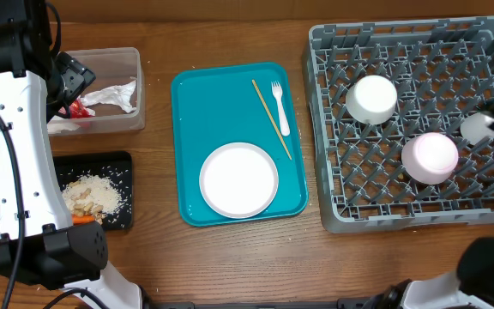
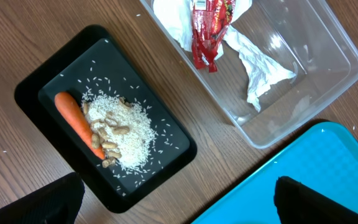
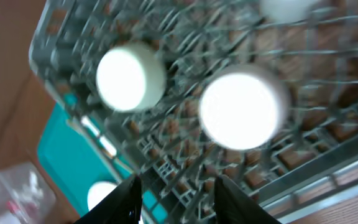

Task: Sort waste into correct bins and load items into the dishwasher rack
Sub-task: 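Move the right gripper to the white plate and grasp its rim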

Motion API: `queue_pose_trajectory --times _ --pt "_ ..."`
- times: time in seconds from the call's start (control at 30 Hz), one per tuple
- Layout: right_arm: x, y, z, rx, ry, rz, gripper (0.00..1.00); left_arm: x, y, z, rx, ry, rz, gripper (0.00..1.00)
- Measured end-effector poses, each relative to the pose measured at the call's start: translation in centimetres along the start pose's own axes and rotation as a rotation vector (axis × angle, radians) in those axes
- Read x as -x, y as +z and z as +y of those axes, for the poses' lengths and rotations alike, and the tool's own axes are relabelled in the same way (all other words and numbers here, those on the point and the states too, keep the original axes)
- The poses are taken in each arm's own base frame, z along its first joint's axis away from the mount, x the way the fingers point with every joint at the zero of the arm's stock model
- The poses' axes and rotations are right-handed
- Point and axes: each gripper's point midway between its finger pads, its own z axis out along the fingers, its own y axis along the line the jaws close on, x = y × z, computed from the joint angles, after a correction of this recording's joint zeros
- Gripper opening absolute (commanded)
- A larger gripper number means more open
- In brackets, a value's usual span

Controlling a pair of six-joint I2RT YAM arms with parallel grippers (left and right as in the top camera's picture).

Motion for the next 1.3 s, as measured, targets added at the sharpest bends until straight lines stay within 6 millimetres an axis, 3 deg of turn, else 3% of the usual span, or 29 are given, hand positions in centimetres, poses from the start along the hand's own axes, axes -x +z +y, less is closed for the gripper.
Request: queue_pose_trajectory --times 0.1,0.13,0.2,0.23,0.3,0.33,0.47,0.53,0.57,0.67,0.8,0.9,1.1,1.3 --pt "-2.5 1.8 4.6 0.014 -0.141 0.056 0.47 0.0 0.0 0.0 0.0 0.0 0.0 1.0" --pt "-4.0 3.0 7.2 0.031 -0.227 0.079 0.52 0.0 0.0 0.0 0.0 0.0 0.0 1.0" --pt "-6.4 4.6 10.5 0.057 -0.343 0.115 0.67 0.0 0.0 0.0 0.001 0.0 0.001 1.0" --pt "-7.7 5.5 12.1 0.072 -0.405 0.127 0.83 0.0 0.0 0.0 -0.001 0.0 -0.001 1.0" --pt "-11.3 7.6 15.3 0.105 -0.519 0.176 0.89 0.0 0.0 0.0 0.0 0.0 0.0 1.0" --pt "-12.1 8.1 15.9 0.11 -0.543 0.186 0.89 0.0 0.0 0.0 -0.001 0.0 -0.001 1.0" --pt "-19.9 12.8 20.2 0.163 -0.726 0.277 1.0 0.0 0.0 0.0 0.0 0.0 0.0 1.0" --pt "-22.1 14.5 21.2 0.17 -0.764 0.296 1.0 0.0 0.0 0.0 0.0 0.0 0.0 1.0" --pt "-24.3 16.3 21.4 0.155 -0.792 0.332 1.0 0.0 0.0 0.0 0.0 0.0 -0.001 1.0" --pt "-27.4 19.2 20.8 0.105 -0.823 0.383 1.0 0.0 0.0 0.0 0.0 0.0 0.0 1.0" --pt "-29.5 22.2 19.4 0.012 -0.842 0.419 1.0 0.0 0.0 0.0 0.0 0.0 0.0 1.0" --pt "-29.5 23.2 18.7 -0.04 -0.849 0.408 1.0 0.0 0.0 0.0 0.0 0.0 0.0 1.0" --pt "-29.2 24.5 17.1 -0.127 -0.823 0.401 0.87 0.0 0.0 0.0 0.0 0.0 0.0 1.0" --pt "-29.4 27.1 12.9 -0.279 -0.765 0.425 0.78 0.0 0.0 0.0 0.0 0.0 0.0 1.0"
